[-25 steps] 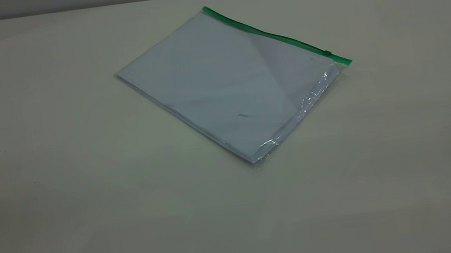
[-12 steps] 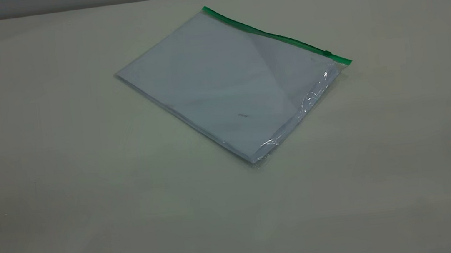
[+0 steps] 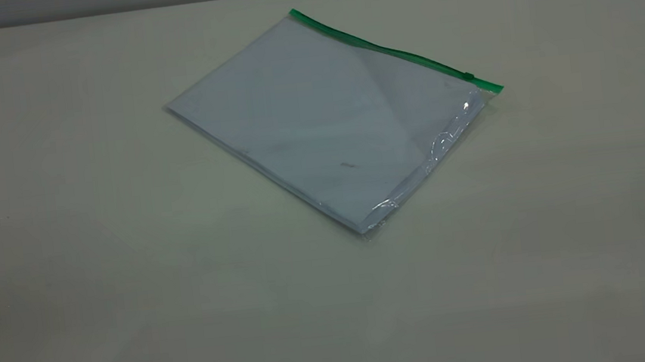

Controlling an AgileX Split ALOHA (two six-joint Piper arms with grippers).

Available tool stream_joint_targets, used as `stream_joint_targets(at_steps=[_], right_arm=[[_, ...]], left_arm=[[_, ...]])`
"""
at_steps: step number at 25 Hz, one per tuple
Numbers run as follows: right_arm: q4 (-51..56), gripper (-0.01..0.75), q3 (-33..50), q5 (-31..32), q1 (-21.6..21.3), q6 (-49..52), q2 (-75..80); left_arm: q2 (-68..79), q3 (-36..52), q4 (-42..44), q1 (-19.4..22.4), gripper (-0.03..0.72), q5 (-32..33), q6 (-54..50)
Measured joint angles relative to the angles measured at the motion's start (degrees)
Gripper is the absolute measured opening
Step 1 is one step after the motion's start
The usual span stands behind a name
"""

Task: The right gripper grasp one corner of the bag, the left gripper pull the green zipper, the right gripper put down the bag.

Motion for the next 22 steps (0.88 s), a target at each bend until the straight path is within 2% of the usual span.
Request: stream_joint_targets(at_steps=[8,15,22], right_arm=[[0.0,0.544,0.0,-0.13,0.0,0.0,0.0],[0.69,0.541,-3.1,-4.88,0.0,2.75,2.38],[3.56,0.539,-7.94,-11.77,0.0,3.09,22.82]], left_arm=[[3.59,-1.86,1.47,0.0,0.565,-2.23,-3.31],[27.55,-10.54,6.17,0.0,0.565,-11.27,-5.38],[53.65,-22.38,6.49,0.0,0.565,-20.6,-5.38]])
